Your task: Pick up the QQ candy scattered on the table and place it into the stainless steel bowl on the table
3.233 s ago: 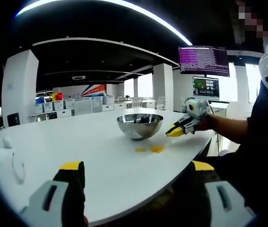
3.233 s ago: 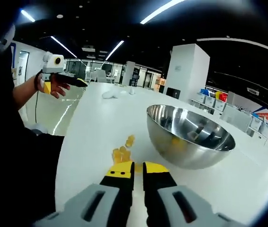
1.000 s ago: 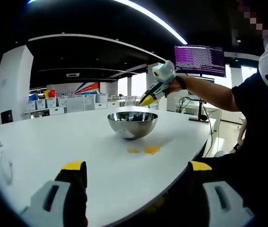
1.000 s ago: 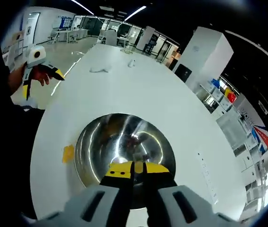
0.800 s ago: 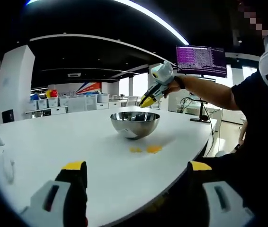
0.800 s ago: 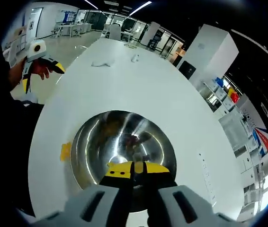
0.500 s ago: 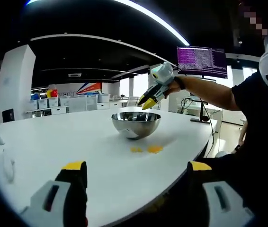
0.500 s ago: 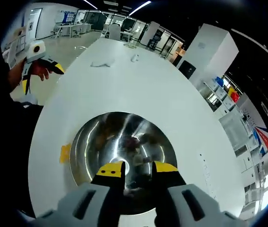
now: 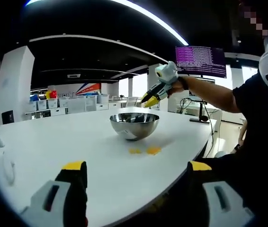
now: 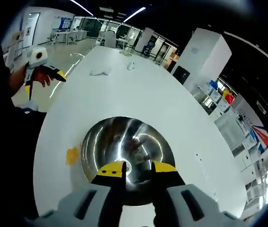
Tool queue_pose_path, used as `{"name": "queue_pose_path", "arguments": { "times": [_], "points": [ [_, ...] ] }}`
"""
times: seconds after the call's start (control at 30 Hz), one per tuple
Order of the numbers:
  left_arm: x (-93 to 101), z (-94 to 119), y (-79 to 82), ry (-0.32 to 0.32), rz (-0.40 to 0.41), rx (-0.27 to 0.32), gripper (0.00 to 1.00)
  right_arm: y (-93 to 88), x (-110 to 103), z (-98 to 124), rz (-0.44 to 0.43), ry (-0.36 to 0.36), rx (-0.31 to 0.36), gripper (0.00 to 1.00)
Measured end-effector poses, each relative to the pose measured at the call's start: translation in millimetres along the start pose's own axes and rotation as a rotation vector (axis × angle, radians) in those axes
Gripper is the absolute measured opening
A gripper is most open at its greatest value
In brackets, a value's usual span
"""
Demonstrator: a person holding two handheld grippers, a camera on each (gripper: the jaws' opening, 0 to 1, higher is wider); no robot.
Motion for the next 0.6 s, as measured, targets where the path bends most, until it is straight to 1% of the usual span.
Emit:
{"name": "queue_pose_path", "arguments": {
  "times": [0.17, 0.23, 0.3, 0.4, 0.47, 0.53, 0.6],
  "points": [
    [-0.3, 1, 0.4, 0.006, -0.002, 0.002, 0.86, -9.9, -12, 34, -0.081, -0.094, 0.089, 0.21],
    [0.3, 1, 1.0, 0.006, 0.0, 0.004, 0.86, -16.9, -22, 48, -0.122, -0.129, 0.122, 0.2],
    [2.3, 1, 1.6, 0.003, -0.005, 0.005, 0.86, -22.4, -32, 57, -0.142, -0.142, 0.141, 0.2],
    [4.7, 1, 2.5, 0.001, -0.006, 0.006, 0.86, -30.0, -51, 72, -0.169, -0.182, 0.178, 0.2],
    [6.3, 0, 2.7, 0.001, -0.01, 0.002, 0.86, -32.4, -66, 82, -0.218, -0.22, 0.241, 0.2],
    [8.2, -1, 3.5, -0.002, -0.013, 0.002, 0.86, -35.9, -81, 87, -0.268, -0.245, 0.293, 0.19],
    [9.5, -2, 4.8, -0.003, -0.015, 0.005, 0.86, -38.5, -98, 89, -0.304, -0.251, 0.336, 0.19]
  ]
}}
Point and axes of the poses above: the point that each gripper's makers call its tool centre point, and the gripper's own axes: z roughly backward along the fingers, x roughly to its right, y roughly out of its top, the point moved 4 cm from there along z, roughly backward along the fingers, and after that the axes turned 12 degrees about z, right-handed, at the moved point
